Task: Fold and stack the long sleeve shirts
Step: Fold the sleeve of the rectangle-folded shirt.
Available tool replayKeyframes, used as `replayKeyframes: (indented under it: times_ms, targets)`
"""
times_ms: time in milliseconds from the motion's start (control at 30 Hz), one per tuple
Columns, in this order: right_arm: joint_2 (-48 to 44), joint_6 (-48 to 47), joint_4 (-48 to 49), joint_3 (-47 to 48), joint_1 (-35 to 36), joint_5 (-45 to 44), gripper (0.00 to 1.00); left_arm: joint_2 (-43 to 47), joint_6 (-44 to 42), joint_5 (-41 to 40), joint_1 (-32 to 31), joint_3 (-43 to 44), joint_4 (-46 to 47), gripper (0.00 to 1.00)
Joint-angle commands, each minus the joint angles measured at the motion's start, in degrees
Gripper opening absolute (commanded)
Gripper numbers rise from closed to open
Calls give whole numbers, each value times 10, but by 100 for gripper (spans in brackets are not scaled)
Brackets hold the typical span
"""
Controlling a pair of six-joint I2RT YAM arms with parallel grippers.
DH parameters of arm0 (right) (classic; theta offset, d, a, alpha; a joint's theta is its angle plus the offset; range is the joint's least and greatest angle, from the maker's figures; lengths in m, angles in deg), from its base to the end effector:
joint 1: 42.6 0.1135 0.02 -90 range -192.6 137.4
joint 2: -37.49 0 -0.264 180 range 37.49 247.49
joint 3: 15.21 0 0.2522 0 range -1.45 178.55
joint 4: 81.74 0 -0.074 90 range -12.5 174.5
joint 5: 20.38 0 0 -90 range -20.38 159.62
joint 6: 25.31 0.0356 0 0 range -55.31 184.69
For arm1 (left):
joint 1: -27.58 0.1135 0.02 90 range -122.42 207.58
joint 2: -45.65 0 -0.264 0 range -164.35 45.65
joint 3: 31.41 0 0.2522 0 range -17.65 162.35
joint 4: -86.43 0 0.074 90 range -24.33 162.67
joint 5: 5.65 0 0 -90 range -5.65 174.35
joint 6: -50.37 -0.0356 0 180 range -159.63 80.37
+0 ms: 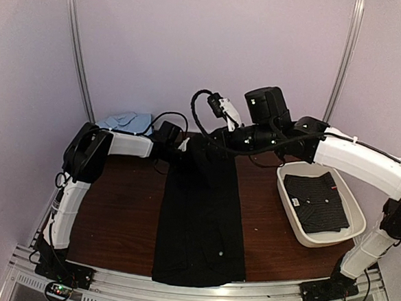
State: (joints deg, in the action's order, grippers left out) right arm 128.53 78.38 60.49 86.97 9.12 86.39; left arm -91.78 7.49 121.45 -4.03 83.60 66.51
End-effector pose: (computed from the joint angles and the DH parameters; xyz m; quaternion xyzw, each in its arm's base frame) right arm 0.2204 0.2959 0.3777 -0.3467 0.7710 0.3852 0.3702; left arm 0.4344 -0.2925 0.1269 0.0103 0.8766 -0.4679 0.1116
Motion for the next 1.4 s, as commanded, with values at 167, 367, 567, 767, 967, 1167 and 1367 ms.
replayKeyframes:
  times_ms: [167,367,567,767,967,1167,1367]
  targets:
    - [25,-15,-23,-39,29,41,5,39,-7,-74,9,-28,-37,26]
    - [65,-17,-27,-60,58,55,5,92,-25,-128,20,-69,-64,27]
    - [113,-2,14,-75,71,74,5,117,-54,-171,26,-82,-110,27]
    - [163,16,53,-75,83,101,5,135,-71,-191,37,-111,-127,27]
    - [192,25,65,-74,101,103,4,160,-86,-200,54,-151,-138,28]
    - [209,35,77,-80,112,107,5,194,-95,-197,60,-181,-137,28]
    - [220,27,51,-84,123,99,5,224,-103,-190,60,-200,-141,28]
